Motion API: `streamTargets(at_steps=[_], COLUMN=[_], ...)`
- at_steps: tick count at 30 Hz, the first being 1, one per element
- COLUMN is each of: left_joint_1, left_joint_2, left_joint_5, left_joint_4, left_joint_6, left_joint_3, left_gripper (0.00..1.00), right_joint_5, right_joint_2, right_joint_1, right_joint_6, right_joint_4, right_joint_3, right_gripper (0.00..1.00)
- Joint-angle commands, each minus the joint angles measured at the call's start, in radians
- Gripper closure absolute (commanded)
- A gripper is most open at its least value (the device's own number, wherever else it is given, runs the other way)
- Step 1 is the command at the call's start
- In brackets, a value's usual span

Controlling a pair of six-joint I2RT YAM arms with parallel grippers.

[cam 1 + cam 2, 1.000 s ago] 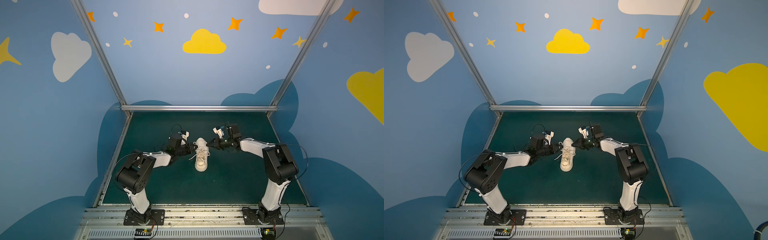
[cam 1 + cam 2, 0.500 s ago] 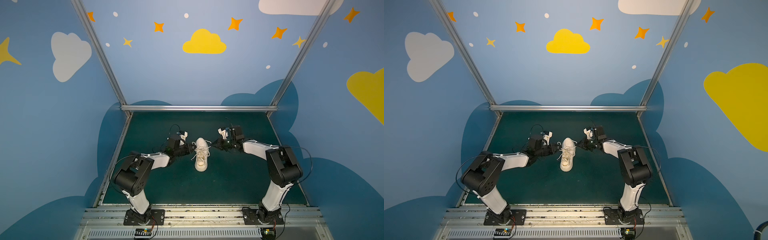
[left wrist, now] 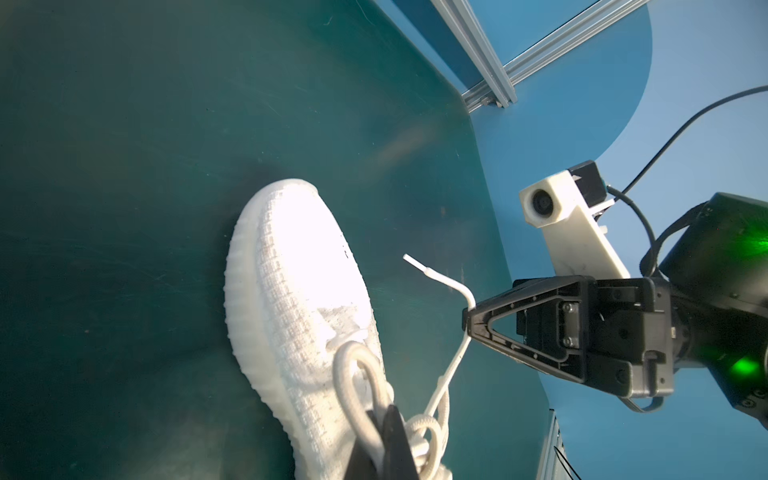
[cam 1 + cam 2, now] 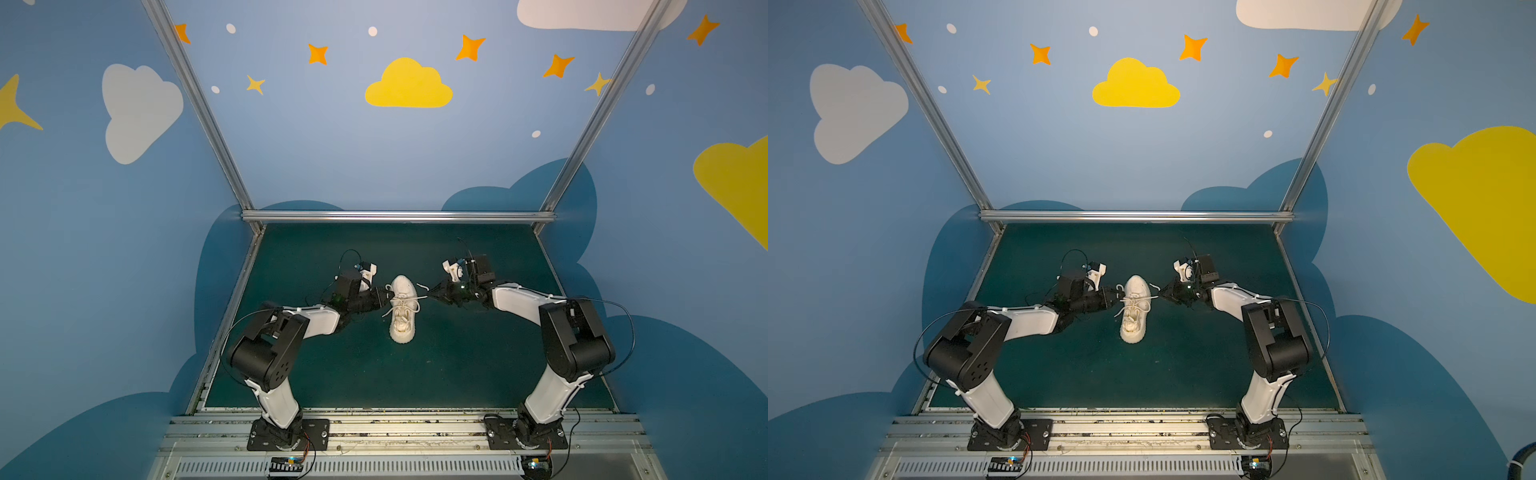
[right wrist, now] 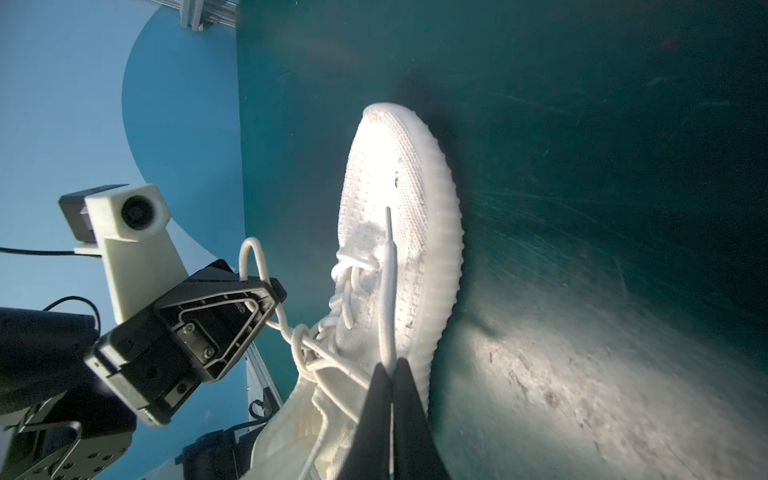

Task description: Tie the shoes

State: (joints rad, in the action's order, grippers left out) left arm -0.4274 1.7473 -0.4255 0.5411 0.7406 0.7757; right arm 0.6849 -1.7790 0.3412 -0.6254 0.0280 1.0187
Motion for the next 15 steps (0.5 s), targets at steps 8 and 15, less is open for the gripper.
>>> streamTargets(at_steps=[8,15], left_joint_1=[0.001,0.000], left_joint_2=[0.037,0.034], left_joint_5=[-0.035,-0.039], left_joint_4=[0.033,0.033], left_joint_6=[0.007,0.010], left_joint_3=[0.005,0.007], left_gripper=[0.97,0.97], right_joint_5=[0.147,0.155], right_joint_2=[-0.076,-0.014], right_joint_1=[-0.021,-0.031], right_joint_6=[0.069,0.076], right_joint_4=[0.116,0.144], right_joint_3=[0.080,0.031], right_gripper=[0.77,0.74])
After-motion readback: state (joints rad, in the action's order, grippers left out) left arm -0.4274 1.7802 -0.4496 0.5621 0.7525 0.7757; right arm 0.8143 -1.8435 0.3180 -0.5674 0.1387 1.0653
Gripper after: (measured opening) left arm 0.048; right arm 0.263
